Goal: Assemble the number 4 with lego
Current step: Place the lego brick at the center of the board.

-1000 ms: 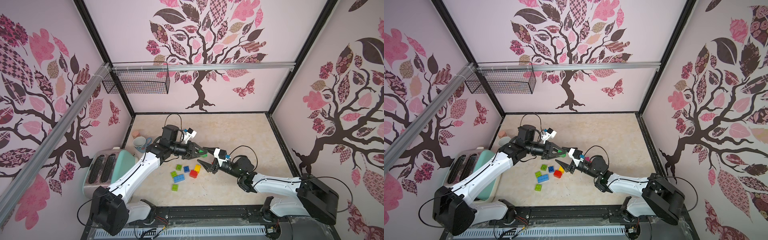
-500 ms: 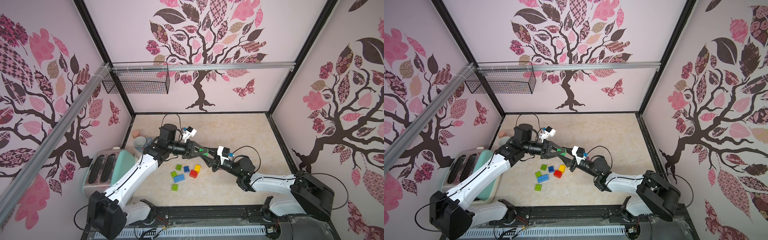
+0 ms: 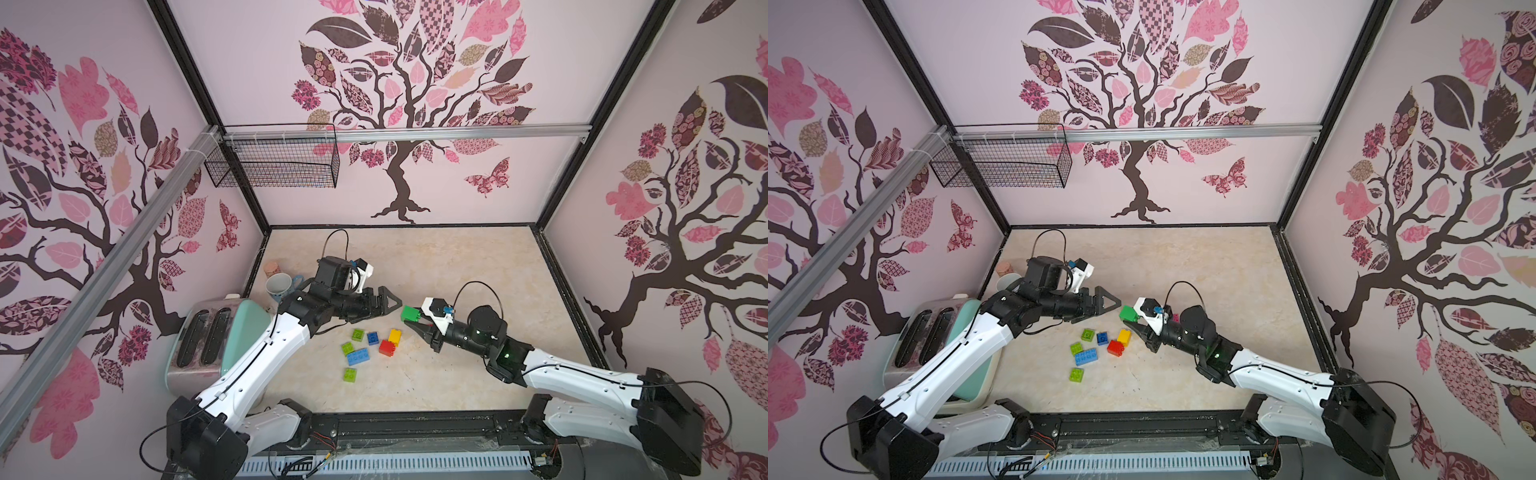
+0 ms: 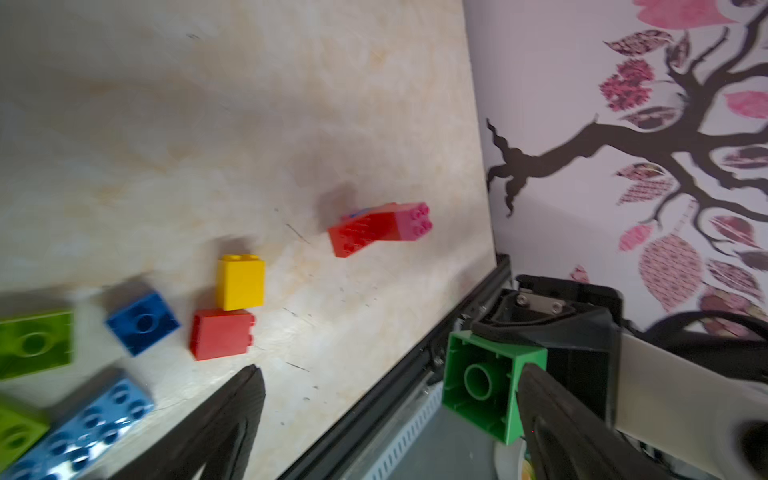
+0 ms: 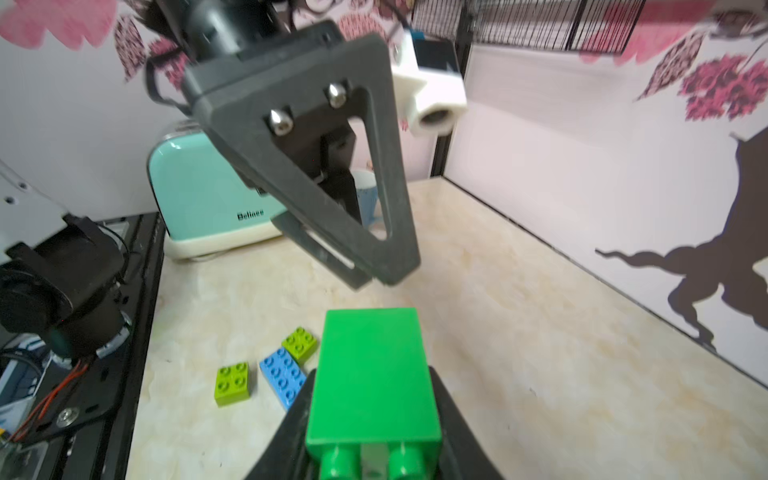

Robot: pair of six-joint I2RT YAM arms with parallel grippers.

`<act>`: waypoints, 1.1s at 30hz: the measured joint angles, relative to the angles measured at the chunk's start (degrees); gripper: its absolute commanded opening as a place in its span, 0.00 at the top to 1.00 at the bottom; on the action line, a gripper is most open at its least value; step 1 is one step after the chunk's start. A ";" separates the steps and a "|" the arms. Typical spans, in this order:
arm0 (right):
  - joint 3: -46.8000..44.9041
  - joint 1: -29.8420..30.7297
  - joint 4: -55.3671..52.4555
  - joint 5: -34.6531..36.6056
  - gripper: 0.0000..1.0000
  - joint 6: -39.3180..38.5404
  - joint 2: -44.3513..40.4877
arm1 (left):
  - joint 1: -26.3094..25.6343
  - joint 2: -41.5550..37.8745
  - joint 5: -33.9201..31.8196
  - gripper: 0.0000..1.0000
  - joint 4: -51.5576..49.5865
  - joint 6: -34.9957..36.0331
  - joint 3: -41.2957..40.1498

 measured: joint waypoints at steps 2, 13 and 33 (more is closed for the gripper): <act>3.67 0.11 -10.54 0.96 1.00 -0.07 0.50 | 0.00 -2.05 -10.16 0.02 -3.50 0.83 0.39; 25.51 3.41 -55.41 9.68 1.00 6.84 19.76 | 0.26 -24.76 -49.72 0.02 -3.28 -0.59 -3.87; 37.09 4.81 -74.29 11.65 0.93 16.63 37.70 | 0.26 -24.68 -54.71 0.02 -0.26 -1.01 -11.52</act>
